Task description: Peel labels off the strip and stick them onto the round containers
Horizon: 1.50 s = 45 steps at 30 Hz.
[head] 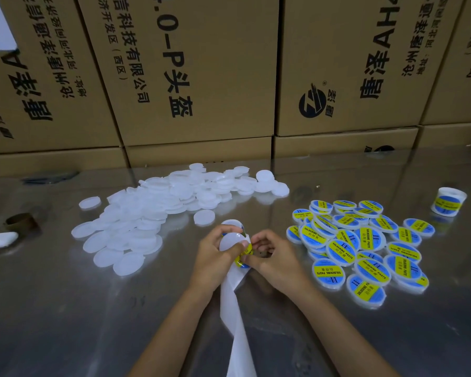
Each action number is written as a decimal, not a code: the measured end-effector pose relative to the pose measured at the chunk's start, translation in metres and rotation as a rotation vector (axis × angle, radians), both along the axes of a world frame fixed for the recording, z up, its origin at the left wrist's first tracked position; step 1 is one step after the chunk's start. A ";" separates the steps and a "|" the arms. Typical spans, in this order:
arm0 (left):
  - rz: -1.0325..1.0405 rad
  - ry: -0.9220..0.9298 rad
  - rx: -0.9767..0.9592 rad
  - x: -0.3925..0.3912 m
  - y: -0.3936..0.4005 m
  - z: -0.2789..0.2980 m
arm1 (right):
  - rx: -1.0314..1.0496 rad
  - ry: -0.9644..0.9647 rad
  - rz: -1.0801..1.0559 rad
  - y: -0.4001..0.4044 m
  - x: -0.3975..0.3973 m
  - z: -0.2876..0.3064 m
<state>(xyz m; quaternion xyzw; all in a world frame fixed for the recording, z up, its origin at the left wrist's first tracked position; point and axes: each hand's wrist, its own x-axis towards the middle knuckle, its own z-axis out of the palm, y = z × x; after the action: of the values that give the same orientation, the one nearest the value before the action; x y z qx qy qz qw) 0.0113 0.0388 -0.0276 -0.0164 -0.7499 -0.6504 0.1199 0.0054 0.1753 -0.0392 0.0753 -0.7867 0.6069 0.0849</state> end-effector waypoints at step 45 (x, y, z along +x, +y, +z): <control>0.188 -0.019 0.033 -0.004 -0.003 0.002 | 0.626 0.429 -0.035 -0.008 0.016 0.004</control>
<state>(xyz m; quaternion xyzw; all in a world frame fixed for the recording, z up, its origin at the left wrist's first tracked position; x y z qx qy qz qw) 0.0077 0.0361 -0.0258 0.0621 -0.7386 -0.6485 0.1735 0.0214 0.1675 -0.0350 0.2095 -0.8996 0.3061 0.2306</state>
